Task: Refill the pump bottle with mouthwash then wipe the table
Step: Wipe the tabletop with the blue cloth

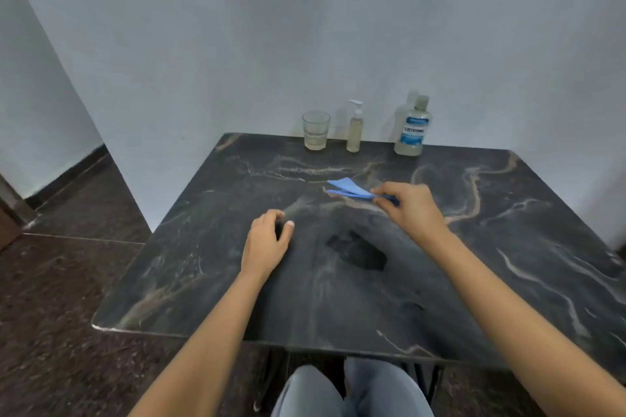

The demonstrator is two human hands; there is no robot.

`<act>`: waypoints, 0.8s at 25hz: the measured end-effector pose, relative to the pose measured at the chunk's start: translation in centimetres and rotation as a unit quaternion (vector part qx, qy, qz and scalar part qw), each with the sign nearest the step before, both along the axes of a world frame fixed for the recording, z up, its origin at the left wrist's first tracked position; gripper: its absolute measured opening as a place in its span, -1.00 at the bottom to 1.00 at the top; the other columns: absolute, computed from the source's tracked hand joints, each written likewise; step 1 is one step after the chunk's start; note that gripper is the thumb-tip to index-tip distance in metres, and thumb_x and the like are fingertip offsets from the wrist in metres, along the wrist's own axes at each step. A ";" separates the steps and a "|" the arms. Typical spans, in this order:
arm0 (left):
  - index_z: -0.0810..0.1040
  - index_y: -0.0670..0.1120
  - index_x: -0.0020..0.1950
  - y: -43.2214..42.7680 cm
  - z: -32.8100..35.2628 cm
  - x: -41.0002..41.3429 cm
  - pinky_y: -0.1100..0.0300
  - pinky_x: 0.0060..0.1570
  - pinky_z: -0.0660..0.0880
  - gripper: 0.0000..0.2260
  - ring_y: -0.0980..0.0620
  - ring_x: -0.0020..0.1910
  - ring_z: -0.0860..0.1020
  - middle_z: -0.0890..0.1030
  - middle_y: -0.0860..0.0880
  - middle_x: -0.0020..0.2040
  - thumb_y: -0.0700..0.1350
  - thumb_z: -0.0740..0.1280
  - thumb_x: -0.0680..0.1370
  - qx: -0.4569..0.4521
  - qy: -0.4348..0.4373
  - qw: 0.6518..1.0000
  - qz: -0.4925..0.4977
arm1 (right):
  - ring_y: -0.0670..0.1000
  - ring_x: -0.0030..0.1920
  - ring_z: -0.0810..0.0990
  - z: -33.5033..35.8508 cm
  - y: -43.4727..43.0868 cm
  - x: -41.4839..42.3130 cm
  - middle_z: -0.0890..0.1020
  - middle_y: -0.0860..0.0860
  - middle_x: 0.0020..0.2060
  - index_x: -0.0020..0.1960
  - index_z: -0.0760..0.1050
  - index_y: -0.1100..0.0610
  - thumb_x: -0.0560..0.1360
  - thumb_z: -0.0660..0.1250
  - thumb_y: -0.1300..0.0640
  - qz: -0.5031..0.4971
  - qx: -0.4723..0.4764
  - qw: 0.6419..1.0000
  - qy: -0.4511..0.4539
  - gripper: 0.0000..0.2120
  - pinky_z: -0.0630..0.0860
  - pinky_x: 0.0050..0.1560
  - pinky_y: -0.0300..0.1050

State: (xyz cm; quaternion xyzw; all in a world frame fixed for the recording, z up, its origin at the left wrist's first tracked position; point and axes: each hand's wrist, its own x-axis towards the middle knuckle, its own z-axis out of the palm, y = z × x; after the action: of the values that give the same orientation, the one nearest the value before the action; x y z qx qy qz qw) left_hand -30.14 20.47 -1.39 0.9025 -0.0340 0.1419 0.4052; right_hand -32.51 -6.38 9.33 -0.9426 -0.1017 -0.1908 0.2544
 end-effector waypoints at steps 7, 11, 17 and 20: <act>0.50 -0.09 0.18 -3.1 0.0 -4.4 0.06 0.14 0.46 -0.72 -0.01 0.15 0.49 0.58 0.00 0.09 0.05 0.24 0.58 0.010 0.001 1.000 0.001 | 0.06 0.35 0.41 -5.3 -3.1 -10.3 0.46 0.06 0.32 -0.13 0.43 0.07 0.40 0.37 0.06 0.064 -0.089 0.973 0.202 -0.86 0.42 0.20 -0.07; 0.50 -0.12 0.20 -3.1 -0.3 -6.1 0.05 0.16 0.43 -0.70 -0.05 0.18 0.49 0.59 -0.03 0.12 0.04 0.24 0.59 0.054 0.003 0.999 0.000 | 0.02 0.56 -0.08 -6.1 -2.3 -9.1 -0.02 -0.01 0.56 0.48 0.21 0.03 0.56 0.17 -0.19 0.113 -0.163 0.957 0.213 -0.43 -0.02 0.53 -0.02; 0.46 -0.13 0.31 -3.0 -1.1 -7.8 -0.01 0.32 0.31 -0.65 -0.09 0.35 0.40 0.51 -0.11 0.32 0.03 0.19 0.61 0.144 -0.011 0.989 -0.016 | 0.03 0.56 -0.14 -8.8 -1.1 -5.4 -0.04 -0.06 0.56 0.56 -0.04 -0.11 0.66 -0.12 -0.08 0.077 -0.227 0.949 0.204 -0.53 -0.18 0.53 0.10; 0.46 -0.13 0.32 -2.9 -1.1 -8.1 -0.01 0.35 0.30 -0.63 -0.08 0.36 0.39 0.50 -0.10 0.33 0.04 0.18 0.61 0.140 0.000 0.990 -0.016 | 0.03 0.56 -0.10 -8.9 -3.4 -4.3 0.00 -0.05 0.56 0.56 -0.02 -0.09 0.66 -0.12 -0.05 -0.025 -0.191 0.955 0.224 -0.53 -0.14 0.51 0.12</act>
State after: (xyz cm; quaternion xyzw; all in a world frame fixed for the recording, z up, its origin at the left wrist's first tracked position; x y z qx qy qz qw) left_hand -38.21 17.62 -2.49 0.9496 -0.0683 0.1293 0.2771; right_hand -36.76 -9.78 0.43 -0.9944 -0.0529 0.0418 0.0810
